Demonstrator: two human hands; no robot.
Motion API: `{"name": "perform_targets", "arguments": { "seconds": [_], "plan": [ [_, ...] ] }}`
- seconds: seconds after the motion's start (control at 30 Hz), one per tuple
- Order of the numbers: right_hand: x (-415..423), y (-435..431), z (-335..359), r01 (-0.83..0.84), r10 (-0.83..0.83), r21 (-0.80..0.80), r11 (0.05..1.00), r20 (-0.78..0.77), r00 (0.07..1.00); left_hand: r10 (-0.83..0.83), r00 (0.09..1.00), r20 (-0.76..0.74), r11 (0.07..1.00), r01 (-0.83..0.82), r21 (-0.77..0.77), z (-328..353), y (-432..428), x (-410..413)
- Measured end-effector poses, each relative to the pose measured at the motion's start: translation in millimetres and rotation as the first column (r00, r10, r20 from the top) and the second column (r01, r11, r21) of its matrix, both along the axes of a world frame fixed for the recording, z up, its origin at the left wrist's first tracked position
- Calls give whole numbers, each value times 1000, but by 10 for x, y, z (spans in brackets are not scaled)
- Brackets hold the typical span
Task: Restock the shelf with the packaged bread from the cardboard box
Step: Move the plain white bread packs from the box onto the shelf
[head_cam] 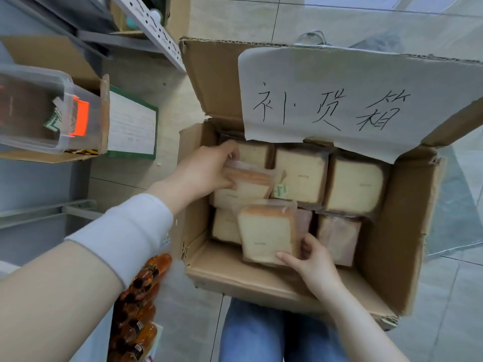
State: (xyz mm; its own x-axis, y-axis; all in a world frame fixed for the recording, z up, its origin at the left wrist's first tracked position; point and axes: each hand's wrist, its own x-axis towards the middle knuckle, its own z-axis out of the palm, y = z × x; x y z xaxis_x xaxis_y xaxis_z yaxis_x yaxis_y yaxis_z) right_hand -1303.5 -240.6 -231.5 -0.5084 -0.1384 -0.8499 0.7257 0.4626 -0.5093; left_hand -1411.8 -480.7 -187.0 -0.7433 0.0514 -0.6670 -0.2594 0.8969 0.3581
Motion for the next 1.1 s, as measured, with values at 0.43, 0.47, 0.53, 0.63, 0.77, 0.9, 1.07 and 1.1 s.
{"name": "perform_targets", "arguments": {
  "seconds": [0.43, 0.47, 0.53, 0.63, 0.77, 0.9, 1.07, 1.1],
  "plan": [
    [290, 483, 1528, -12, -24, -222, 975, -161, 987, 684, 665, -301, 720, -550, 422, 1599, 39, 1304],
    [348, 501, 1691, -45, 0, -230, 972, -194, 981, 751, 578, -320, 655, -587, 476, 1768, 52, 1479],
    [510, 522, 2037, -119, 53, -252, 960, -254, 966, 865, 388, -318, 500, -629, 595, 2120, 68, 1868],
    [788, 444, 2631, -221, 121, -282, 934, -333, 935, 927, 134, -350, 354, -621, 699, 2729, 17, 2494],
    [1189, 113, 3425, -363, 210, -320, 875, -423, 882, 899, -111, -424, 282, -594, 753, 3699, -165, 3334],
    [1664, -403, 4158, -500, 288, -342, 796, -513, 809, 827, -324, -460, 232, -548, 803, 4584, -519, 4337],
    [2418, -1343, 4829, -656, 384, -388, 648, -577, 721, 711, -516, -477, 189, -513, 837, 5310, -1053, 5690],
    [2603, -1571, 4929, -681, 398, -409, 607, -585, 706, 692, -539, -481, 174, -522, 835, 5392, -1175, 5979]
  ]
}}
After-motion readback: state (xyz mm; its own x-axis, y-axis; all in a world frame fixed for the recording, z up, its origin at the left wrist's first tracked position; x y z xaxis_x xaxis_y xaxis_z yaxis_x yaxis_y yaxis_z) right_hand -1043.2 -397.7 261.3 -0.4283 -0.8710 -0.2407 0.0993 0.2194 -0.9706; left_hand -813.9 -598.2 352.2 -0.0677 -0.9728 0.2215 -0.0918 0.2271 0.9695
